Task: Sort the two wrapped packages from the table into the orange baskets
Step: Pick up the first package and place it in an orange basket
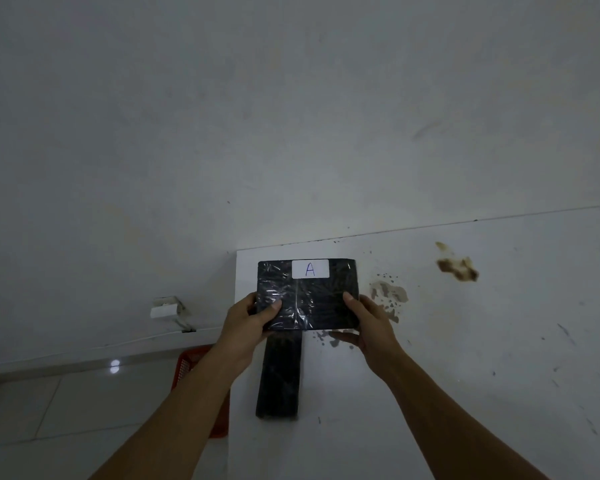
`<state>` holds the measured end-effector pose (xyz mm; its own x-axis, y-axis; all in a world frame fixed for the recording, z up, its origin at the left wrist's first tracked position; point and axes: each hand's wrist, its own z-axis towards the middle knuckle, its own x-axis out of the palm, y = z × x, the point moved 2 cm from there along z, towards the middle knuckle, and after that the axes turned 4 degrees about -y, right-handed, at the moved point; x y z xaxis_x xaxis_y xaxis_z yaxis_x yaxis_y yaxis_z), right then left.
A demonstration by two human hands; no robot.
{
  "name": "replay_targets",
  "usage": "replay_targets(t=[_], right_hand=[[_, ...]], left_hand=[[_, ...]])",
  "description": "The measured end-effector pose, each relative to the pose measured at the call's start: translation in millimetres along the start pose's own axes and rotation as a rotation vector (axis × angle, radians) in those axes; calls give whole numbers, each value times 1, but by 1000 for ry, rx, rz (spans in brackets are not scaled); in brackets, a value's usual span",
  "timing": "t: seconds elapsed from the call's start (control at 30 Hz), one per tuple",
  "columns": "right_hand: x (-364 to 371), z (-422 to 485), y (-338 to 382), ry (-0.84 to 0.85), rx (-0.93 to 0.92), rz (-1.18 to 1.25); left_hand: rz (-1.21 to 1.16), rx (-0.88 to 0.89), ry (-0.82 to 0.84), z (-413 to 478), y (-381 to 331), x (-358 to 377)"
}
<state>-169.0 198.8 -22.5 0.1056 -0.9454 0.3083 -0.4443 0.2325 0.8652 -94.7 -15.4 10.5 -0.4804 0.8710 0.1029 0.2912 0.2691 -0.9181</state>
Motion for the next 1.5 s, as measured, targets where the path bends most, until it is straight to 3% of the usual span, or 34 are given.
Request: replay_targets(t=[0.9,1.17,1.5], right_hand=[[61,-18,6,201,-57,-56],[134,-57,-32,333,-16,-123],[271,-162,-128,485,19,-294]], left_hand=[[-99,130,-147,-44,-22,-53],[-200,147,-281,-98,-16,-136],[-316,169,-534,-211,9,-311]])
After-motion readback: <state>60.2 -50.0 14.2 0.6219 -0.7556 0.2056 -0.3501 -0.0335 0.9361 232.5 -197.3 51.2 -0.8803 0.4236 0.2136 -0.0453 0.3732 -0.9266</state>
